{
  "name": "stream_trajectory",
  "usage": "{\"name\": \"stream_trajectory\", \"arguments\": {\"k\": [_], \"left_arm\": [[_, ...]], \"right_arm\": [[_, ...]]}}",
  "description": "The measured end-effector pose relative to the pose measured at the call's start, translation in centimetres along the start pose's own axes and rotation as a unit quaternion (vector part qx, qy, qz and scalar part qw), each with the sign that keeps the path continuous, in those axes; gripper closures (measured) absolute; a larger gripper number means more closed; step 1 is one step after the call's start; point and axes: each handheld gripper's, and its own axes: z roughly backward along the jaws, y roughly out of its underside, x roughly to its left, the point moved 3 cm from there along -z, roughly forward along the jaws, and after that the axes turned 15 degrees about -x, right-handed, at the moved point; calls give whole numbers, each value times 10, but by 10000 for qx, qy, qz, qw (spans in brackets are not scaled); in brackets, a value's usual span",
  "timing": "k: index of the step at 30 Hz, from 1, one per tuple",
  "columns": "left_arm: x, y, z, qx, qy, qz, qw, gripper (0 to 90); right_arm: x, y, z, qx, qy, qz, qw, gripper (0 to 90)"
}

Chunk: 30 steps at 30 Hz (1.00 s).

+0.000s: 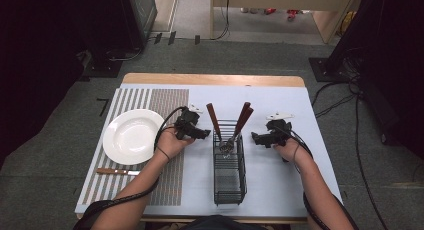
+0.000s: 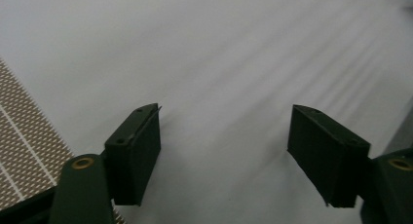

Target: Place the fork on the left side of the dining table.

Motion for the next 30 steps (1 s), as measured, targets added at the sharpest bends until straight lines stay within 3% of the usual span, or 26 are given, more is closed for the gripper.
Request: {"name": "stream_trajectory", "arguments": {"k": [3,5,9,15,20,24,30], "left_arm": [[-1,-2,1,114,157,89,9998,300],[-2,-2,1,130,215,73,9997,360],[-3,-3,1,194,270,37,9994,360],[-2,-7,5,247,567,320,9976,373],[-1,-10,9,390,675,266,9966,377],[-1,-12,10,323,704,321,9965,390],[-1,-19,19,204,928,439,9945,414]], "right_arm": [[0,0,0,-2,0,-1,10000,0],[0,0,0,-3,1,-1,10000,0],[0,0,0,-5,1,-3,10000,0],[0,0,0,-9,2,-4,10000,0],[0,0,0,-14,1,-4,10000,0],[0,0,0,-17,7,-6,10000,0],[0,0,0,-16,7,-7,10000,0]]}}
